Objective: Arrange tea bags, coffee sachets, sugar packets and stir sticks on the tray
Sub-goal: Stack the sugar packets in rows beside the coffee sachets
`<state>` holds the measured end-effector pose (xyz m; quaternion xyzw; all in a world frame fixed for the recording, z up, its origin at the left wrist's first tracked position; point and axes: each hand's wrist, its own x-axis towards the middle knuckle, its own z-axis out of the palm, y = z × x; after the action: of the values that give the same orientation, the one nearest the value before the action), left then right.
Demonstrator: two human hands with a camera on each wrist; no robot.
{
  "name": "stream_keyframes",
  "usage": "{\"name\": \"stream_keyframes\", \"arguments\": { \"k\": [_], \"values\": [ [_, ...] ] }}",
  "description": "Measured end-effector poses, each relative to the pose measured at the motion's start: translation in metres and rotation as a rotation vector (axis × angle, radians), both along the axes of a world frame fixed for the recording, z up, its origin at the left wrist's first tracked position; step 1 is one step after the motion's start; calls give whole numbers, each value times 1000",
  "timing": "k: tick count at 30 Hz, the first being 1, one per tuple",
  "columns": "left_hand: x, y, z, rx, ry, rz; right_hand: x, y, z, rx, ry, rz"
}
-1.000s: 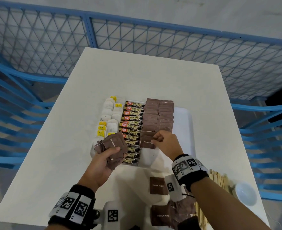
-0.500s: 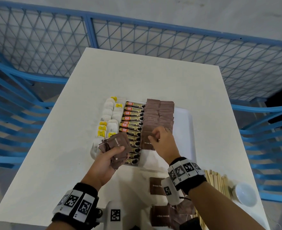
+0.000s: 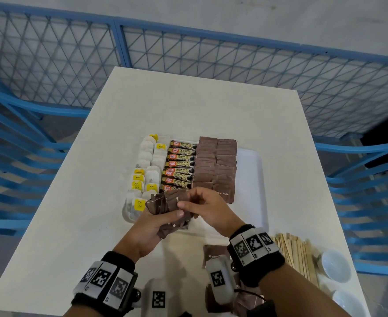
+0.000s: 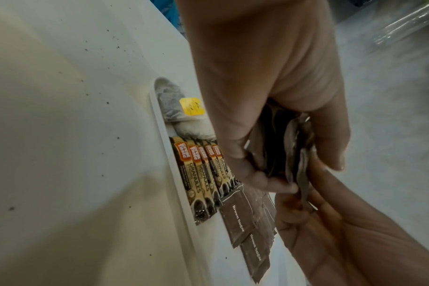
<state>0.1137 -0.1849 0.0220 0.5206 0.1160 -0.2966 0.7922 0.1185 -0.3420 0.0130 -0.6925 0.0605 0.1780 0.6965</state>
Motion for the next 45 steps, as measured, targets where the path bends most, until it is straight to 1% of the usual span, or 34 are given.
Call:
{"name": "stream_keyframes", "arguments": {
  "k": [3,6,10,15,18,20,24,30,34,39,43,45],
  "values": [
    [2,1,-1,-63,63,55,-1,-6,0,14,4,24],
    [3,-1,-2,-34,69,68,-1,-11,0,-27,5,23],
    [3,-2,-4,3,73,101,-3,-23,-2,-54,22,-24],
    [5,1,-8,15,96,137,2,-54,-5,-185,7,-145],
    [5,4,-10,25,122,148,7,-79,-15,-377,-4,-208],
    [4,6,-12,32,141,155,9,-92,-21,-496,3,-191],
    [5,6,-14,40,158,172,11,-102,-29,-627,33,-144],
    [7,3,-10,39,158,167,15,-90,-40,-678,13,-91],
    [6,3,-8,36,161,165,20,-86,-49,-758,-50,-92],
    [4,1,-8,23,161,177,23,-89,-58,-895,-186,-76],
    [4,1,-6,-21,165,181,19,-83,-56,-1015,-291,-123],
    [3,0,-4,-31,165,171,18,-72,-47,-963,-381,-155]
  ]
}}
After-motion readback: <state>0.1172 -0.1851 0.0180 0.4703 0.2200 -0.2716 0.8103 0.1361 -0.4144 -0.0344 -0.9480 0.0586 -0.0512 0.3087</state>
